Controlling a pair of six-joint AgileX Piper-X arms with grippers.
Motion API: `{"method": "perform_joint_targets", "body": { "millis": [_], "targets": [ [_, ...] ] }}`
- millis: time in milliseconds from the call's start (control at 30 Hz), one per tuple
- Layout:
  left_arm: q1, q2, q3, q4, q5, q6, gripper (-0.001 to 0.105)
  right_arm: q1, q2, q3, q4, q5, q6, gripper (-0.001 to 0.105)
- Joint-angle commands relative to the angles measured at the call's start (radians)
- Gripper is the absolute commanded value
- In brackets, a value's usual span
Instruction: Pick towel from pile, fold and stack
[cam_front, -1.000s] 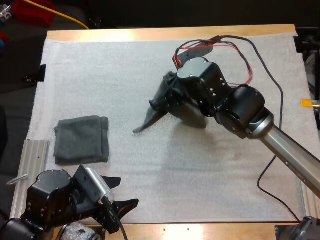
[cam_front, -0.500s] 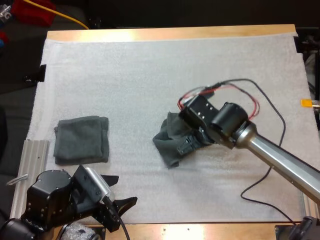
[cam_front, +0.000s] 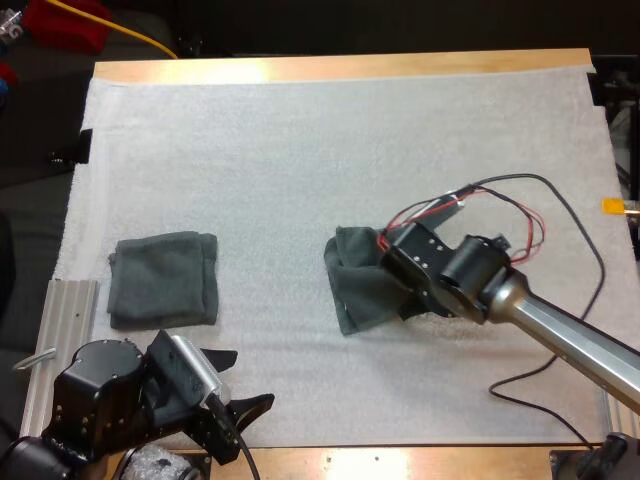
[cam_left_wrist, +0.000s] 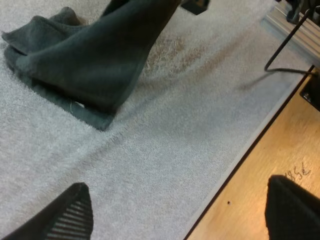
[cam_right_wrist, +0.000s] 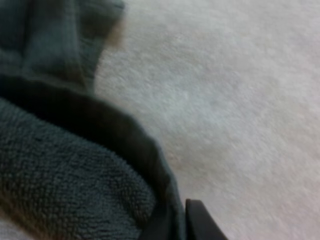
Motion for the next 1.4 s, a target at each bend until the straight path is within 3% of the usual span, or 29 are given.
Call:
{"method": "perform_joint_targets", "body": {
  "millis": [0, 300, 567, 767, 933, 1133, 1367],
  "targets": [
    [-0.002, 0.003, -0.004, -0.005, -0.010, 0.017, 0.069, -0.004, -0.014, 0.020, 0.020, 0.025, -0.009, 0.001],
    [-0.002, 0.003, -0.004, -0.020, -0.010, 0.036, 0.069, -0.004, -0.069, 0.203, 0.038, 0.034, 0.041, 0.001],
    [-0.002, 0.086, -0.004, -0.020, 0.000, 0.036, 0.069, -0.004, -0.127, 0.298, 0.039, 0.031, 0.082, 0.001],
    [-0.002, 0.208, -0.004, -0.041, 0.112, 0.034, 0.069, -0.004, -0.144, 0.330, 0.054, 0.025, 0.103, 0.001],
    [-0.002, 0.302, 0.000, -0.118, 0.149, 0.009, 0.069, -0.004, -0.147, 0.330, 0.057, 0.025, 0.105, 0.001],
    [-0.004, 0.348, 0.052, -0.242, 0.151, -0.092, 0.069, -0.004, -0.147, 0.330, 0.052, 0.002, 0.105, 0.001],
    [-0.024, 0.348, 0.186, -0.407, 0.149, -0.223, 0.069, -0.004, -0.147, 0.330, 0.034, -0.015, 0.105, 0.001]
  ]
}}
